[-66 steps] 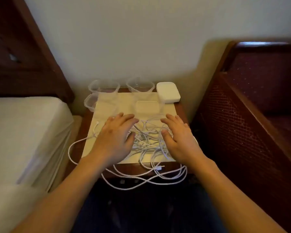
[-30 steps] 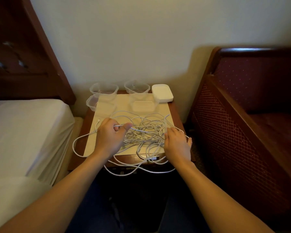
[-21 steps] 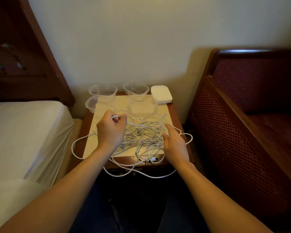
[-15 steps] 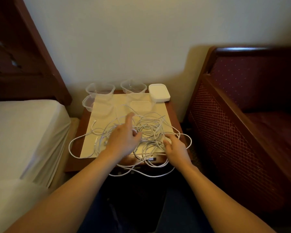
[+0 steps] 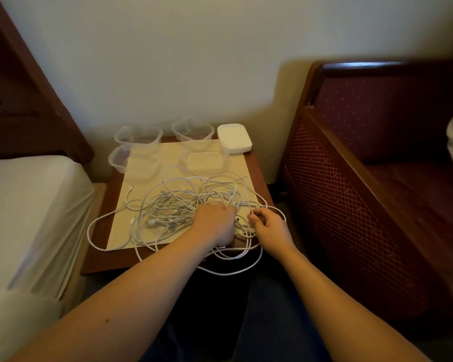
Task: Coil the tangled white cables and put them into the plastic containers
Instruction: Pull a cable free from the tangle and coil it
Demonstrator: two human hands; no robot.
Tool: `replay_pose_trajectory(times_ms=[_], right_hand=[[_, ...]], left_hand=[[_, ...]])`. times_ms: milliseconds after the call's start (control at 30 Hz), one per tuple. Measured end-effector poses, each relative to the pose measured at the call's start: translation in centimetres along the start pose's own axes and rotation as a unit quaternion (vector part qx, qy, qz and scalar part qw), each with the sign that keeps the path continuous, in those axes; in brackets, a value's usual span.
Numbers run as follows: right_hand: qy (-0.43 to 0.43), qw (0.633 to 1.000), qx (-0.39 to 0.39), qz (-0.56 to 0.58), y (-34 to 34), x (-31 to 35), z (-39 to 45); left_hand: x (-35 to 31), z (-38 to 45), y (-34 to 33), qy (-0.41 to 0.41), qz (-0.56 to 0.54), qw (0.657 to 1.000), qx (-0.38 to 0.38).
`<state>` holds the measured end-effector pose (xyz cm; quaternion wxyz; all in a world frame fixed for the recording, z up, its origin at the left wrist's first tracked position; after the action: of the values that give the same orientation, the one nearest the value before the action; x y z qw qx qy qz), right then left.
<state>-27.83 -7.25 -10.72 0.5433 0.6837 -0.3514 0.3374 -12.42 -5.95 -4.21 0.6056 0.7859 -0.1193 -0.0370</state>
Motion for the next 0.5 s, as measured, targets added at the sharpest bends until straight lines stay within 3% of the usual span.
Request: replay_pose_trajectory(times_ms=[167, 300, 400, 500], right_hand=[[0.005, 1.000, -0.001, 0.010, 0.1, 0.2, -0.3], [0.025, 0.999, 0.013, -0.028, 0.0, 0.3, -0.8], [0.040, 0.998, 0.004, -0.048, -0.2, 0.8, -0.7], [0.056, 0.995, 0.000, -0.080, -0.4, 1.8, -0.1]], left_hand=[[0.3, 0.6, -0.8, -0.005, -0.002, 0.998, -0.057], [2.6, 0.5, 0.0, 0.000, -0.106, 0.986, -0.126], [5.4, -0.2, 1.6, 0.054, -0.271, 0.941, -0.194], [8.2, -1.5, 3.2, 0.141, -0.385, 0.865, -0.288]])
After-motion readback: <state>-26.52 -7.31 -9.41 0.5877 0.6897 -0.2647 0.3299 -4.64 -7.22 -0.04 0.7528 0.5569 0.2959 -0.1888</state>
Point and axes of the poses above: each hand's wrist, its own z-axis towards the middle knuckle, its own y-axis out of the back of the hand, x = y × z, the point moved 4 cm from there along z, towards the middle knuckle, and after that the axes turned 1 degree about -z, right-handed, at the moved point
